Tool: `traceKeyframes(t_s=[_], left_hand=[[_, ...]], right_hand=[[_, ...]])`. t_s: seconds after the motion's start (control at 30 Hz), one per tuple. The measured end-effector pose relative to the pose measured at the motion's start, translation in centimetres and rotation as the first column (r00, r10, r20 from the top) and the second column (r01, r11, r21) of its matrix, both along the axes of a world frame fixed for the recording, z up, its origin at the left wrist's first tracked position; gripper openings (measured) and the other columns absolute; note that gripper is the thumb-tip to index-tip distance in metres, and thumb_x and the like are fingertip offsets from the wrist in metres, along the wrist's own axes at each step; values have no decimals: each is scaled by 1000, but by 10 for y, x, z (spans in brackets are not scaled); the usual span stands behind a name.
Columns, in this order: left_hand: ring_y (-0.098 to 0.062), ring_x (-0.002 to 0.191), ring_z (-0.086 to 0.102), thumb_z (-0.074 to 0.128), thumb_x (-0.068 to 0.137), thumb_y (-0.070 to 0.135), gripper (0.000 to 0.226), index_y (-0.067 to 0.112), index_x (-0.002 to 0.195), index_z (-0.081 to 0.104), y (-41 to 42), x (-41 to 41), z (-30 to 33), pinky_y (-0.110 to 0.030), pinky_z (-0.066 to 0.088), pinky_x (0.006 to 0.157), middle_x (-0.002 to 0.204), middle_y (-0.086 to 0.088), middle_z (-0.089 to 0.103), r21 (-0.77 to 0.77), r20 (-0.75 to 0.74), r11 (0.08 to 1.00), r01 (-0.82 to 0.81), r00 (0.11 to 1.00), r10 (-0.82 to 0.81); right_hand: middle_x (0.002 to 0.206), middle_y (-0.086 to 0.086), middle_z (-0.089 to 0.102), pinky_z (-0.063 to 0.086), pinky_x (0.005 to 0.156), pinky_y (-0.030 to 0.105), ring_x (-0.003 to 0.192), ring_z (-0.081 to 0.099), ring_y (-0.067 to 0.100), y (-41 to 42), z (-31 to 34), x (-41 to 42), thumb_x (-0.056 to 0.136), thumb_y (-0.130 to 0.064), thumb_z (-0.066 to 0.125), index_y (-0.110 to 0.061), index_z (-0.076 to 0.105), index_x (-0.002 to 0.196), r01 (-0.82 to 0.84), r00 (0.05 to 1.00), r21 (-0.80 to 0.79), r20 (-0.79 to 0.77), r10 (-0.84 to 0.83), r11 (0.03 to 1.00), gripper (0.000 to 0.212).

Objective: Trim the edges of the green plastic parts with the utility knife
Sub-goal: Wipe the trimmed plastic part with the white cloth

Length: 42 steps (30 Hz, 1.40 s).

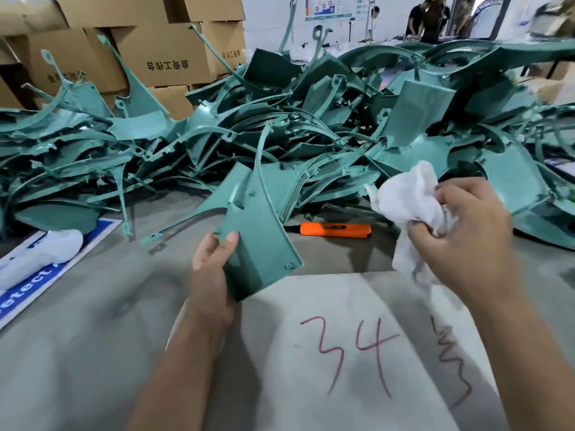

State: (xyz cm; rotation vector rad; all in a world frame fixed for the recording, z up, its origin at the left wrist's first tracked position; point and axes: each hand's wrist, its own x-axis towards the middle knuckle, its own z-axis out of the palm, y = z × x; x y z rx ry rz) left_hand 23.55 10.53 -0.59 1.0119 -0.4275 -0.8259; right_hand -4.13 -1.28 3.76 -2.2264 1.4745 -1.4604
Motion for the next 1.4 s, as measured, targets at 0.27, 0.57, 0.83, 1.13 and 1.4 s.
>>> traceKeyframes(t_s=[0.27, 0.57, 0.83, 1.13, 1.4], left_hand=[[-42, 110, 69, 71, 90, 19, 26, 11, 115, 69, -3, 5, -8, -67, 51, 97, 117, -18, 74, -58, 162, 991, -119, 979, 127], [-24, 78, 70, 74, 87, 33, 16, 24, 92, 62, -7, 12, -17, -45, 60, 71, 87, -2, 74, -126, 616, 935, -332, 713, 335], [-14, 74, 63, 75, 88, 25, 18, 16, 95, 61, -5, 11, -14, -30, 54, 68, 83, 5, 70, -204, 563, 910, -360, 717, 410], [-22, 76, 68, 73, 87, 36, 19, 23, 93, 61, -6, 1, -14, -39, 58, 67, 84, 3, 73, -192, 677, 908, -373, 620, 397], [-9, 65, 58, 74, 87, 32, 20, 22, 84, 57, -4, 9, -14, -29, 51, 61, 73, 9, 65, -171, 652, 881, -441, 620, 436]], right_hand=[[77, -16, 62, 46, 42, 15, 57, 62, 3, 15, 13, 78, 87, 0, 63, -29, 61, 90, -385, 914, 224, -40, 403, 895, 29], [114, -6, 69, 47, 99, 33, 113, 64, 14, 23, -43, 100, 95, -20, 43, -27, 77, 109, -774, 633, 348, 437, 639, 528, 37], [106, -9, 74, 53, 85, 31, 97, 70, 11, 13, -49, 99, 90, -8, 77, -25, 78, 112, -523, 819, 298, 436, 374, 798, 27], [90, 17, 64, 49, 78, 35, 84, 61, 27, 24, -42, 101, 90, -13, 61, 2, 68, 96, -887, 430, 351, 865, 257, 301, 18], [99, -24, 68, 49, 87, 17, 96, 62, -5, 36, -41, 100, 70, -23, 90, -38, 59, 107, -709, 695, 435, 298, 654, 555, 51]])
